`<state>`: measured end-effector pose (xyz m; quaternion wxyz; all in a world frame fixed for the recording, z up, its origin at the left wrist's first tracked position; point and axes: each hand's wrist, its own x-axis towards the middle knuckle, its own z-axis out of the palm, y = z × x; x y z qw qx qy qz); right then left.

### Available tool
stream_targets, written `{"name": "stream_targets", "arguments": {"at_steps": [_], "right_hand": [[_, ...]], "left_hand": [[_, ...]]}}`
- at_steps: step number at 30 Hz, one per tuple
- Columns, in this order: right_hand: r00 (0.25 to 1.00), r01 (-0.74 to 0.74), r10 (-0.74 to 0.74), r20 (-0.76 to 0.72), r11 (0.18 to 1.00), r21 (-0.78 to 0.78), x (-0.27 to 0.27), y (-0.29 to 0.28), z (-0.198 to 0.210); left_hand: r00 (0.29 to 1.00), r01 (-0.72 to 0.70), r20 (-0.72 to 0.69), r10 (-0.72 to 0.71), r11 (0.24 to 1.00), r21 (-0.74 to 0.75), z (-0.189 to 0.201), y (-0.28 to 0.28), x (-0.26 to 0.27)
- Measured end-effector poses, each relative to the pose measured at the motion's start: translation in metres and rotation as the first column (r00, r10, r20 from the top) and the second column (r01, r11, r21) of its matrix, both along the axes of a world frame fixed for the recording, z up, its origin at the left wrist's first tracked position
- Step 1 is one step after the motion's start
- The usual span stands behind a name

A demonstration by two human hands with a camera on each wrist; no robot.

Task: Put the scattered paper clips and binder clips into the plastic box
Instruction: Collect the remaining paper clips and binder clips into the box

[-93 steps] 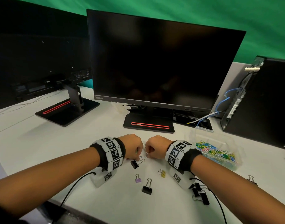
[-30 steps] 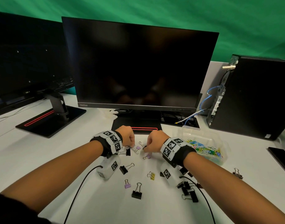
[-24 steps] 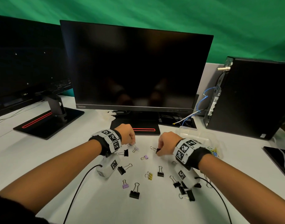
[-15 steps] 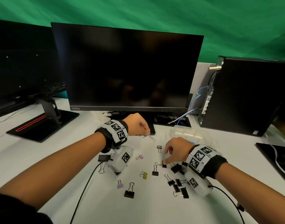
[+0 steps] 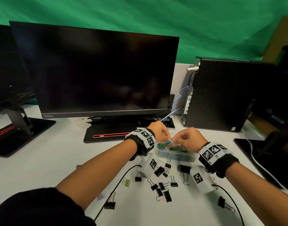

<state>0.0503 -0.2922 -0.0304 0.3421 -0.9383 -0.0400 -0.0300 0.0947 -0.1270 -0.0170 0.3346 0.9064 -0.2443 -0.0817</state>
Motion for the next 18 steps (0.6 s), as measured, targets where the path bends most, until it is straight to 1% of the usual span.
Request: {"name": "stream_targets", "arguments": {"at_steps": [3,5,8,10,12,15,16,18], "right_hand": [[0.996,0.08,-0.079,-0.032,0.997,0.01,-0.001,-0.022,-0.003],[0.992,0.121,-0.121,-0.043,0.993,-0.008,-0.001,-0.036,-0.005],[0.988,0.142,-0.146,-0.041,0.986,-0.088,-0.004,-0.047,-0.006],[0.991,0.129,-0.133,-0.018,0.98,-0.15,-0.006,-0.05,-0.008],[0.995,0.091,-0.097,-0.019,0.973,-0.212,-0.008,-0.05,-0.009],[0.994,-0.018,-0.012,-0.106,0.96,-0.28,-0.013,-0.047,-0.014],[0.992,-0.04,0.002,-0.127,0.953,-0.299,-0.015,-0.047,-0.015],[0.993,-0.051,0.012,-0.117,0.942,-0.33,-0.018,-0.048,-0.018]], "left_hand": [[0.999,-0.019,0.029,0.017,0.998,0.053,-0.008,-0.019,0.002],[1.0,-0.021,0.023,0.02,0.997,0.075,-0.009,-0.026,0.003],[1.0,0.009,-0.022,-0.006,0.993,0.121,-0.006,-0.026,0.004],[0.999,0.041,-0.034,-0.036,0.989,0.143,-0.004,-0.022,0.003],[0.999,0.049,0.007,-0.051,0.987,0.155,-0.004,-0.017,0.003],[0.996,0.037,0.076,-0.05,0.985,0.166,-0.004,-0.006,0.001],[0.994,0.053,0.088,-0.069,0.982,0.181,-0.004,-0.002,0.0],[0.987,0.114,0.083,-0.138,0.963,0.244,-0.004,0.007,-0.005]]}}
